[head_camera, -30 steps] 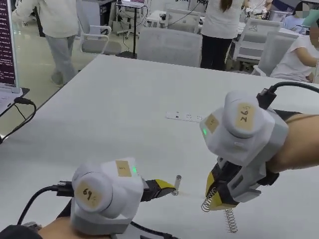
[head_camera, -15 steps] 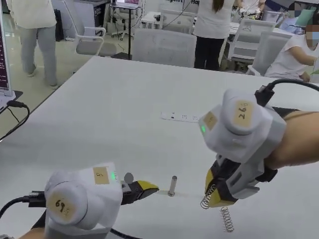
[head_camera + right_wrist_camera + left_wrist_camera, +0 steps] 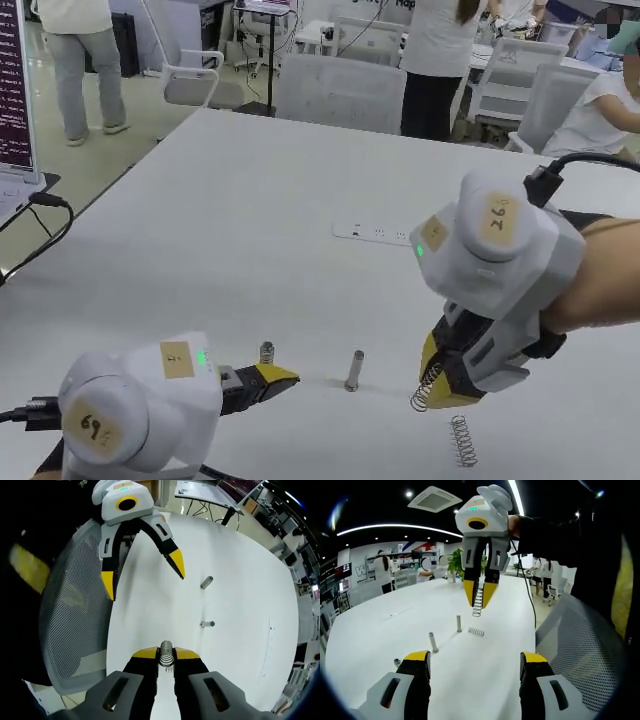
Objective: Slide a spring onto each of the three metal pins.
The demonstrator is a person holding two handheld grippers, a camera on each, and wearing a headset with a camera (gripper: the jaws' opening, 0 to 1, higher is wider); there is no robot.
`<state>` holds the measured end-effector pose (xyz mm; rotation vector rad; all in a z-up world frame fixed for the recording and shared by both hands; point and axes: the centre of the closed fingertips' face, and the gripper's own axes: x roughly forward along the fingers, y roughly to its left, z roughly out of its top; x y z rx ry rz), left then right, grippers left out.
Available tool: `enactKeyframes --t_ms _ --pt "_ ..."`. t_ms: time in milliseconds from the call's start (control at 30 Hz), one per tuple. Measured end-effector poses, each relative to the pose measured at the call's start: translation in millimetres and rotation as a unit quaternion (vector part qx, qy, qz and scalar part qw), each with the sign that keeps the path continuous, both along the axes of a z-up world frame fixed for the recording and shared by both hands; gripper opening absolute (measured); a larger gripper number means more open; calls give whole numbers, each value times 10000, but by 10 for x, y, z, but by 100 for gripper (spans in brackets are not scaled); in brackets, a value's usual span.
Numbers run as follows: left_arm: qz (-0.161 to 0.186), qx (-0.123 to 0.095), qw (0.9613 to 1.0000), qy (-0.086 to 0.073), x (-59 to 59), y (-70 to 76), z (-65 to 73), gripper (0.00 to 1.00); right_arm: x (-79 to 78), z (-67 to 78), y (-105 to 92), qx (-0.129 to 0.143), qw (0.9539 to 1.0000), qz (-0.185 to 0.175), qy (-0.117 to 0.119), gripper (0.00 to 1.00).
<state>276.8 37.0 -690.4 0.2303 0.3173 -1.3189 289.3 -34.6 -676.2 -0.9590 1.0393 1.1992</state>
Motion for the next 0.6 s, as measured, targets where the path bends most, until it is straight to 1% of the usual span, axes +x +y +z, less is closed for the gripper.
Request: enactKeyframes --t_ms 233,400,600 --pt "165 -54 9998 -6 41 85 23 69 51 21 12 12 10000 -35 -9 8" --pt "236 -69 9997 11 40 120 20 69 95 11 23 14 10000 -60 10 8" --pt "319 -69 9995 30 39 160 7 69 142 7 -5 -100 9999 -20 16 8"
